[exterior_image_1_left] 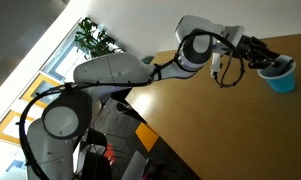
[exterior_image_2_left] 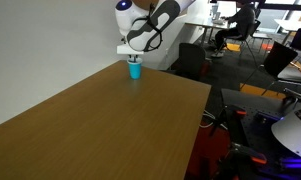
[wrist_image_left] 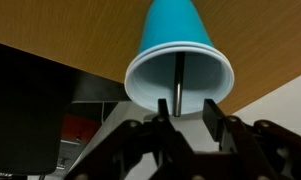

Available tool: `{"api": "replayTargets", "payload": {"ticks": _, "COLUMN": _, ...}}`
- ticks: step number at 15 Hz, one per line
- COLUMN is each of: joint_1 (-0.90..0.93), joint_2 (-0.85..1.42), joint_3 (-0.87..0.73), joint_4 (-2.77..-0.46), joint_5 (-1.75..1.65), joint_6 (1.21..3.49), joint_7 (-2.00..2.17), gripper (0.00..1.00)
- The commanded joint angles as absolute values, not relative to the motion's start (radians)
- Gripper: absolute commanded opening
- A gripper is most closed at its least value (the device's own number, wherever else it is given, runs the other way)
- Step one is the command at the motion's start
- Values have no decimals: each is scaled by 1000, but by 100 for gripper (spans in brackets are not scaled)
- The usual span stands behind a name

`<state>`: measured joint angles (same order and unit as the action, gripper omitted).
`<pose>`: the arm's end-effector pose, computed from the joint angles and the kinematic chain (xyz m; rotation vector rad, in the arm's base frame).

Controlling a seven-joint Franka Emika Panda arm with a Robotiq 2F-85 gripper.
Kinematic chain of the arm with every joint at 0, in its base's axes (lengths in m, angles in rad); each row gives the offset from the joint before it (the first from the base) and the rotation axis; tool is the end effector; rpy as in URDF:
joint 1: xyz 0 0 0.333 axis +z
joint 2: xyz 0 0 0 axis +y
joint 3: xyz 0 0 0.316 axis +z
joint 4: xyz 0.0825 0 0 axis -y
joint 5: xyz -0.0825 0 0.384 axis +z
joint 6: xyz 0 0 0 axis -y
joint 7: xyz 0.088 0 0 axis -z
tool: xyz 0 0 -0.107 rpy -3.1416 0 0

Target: Remove the pen from the cup and put it on the table

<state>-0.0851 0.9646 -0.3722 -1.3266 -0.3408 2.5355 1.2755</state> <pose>0.7194 -0.2646 0.2016 2.1773 -1.6179 0.6358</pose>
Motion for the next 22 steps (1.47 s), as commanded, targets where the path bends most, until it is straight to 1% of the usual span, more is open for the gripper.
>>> {"api": "replayTargets", "payload": {"ticks": 1, "joint_1": -91, "joint_2": 995, "joint_3": -379, "joint_4": -1280, "joint_5": -296, "joint_6": 2498, "joint_7": 1224, "gripper": 44}}
{"api": "replayTargets", "payload": {"ticks": 3, "joint_1": -92, "joint_2": 1005, "joint_3": -381, "joint_4": -1273, "joint_5": -287, "joint_6": 2495, "joint_7": 1216, "gripper": 45}}
{"api": "replayTargets", "payload": {"ticks": 5, "joint_1": -95, "joint_2": 1016, "joint_3": -382, "joint_4": -1263, "joint_5": -281, "joint_6": 2494, "joint_7": 1216, "gripper": 43}}
{"api": "replayTargets", "payload": {"ticks": 11, "joint_1": -100, "joint_2": 1041, "joint_3": -385, "joint_4": -1232, "joint_5": -268, "joint_6": 2480, "joint_7": 1217, "gripper": 44}}
{"api": "replayTargets", "payload": {"ticks": 17, "joint_1": -103, "joint_2": 1069, "joint_3": -388, "joint_4": -1193, "joint_5": -263, "joint_6": 2454, "joint_7": 1222, "gripper": 43}}
{"api": "replayTargets", "payload": {"ticks": 22, "joint_1": -105, "joint_2": 1096, "joint_3": -397, "joint_4": -1157, "joint_5": -266, "joint_6": 2437, "joint_7": 1233, "gripper": 44}}
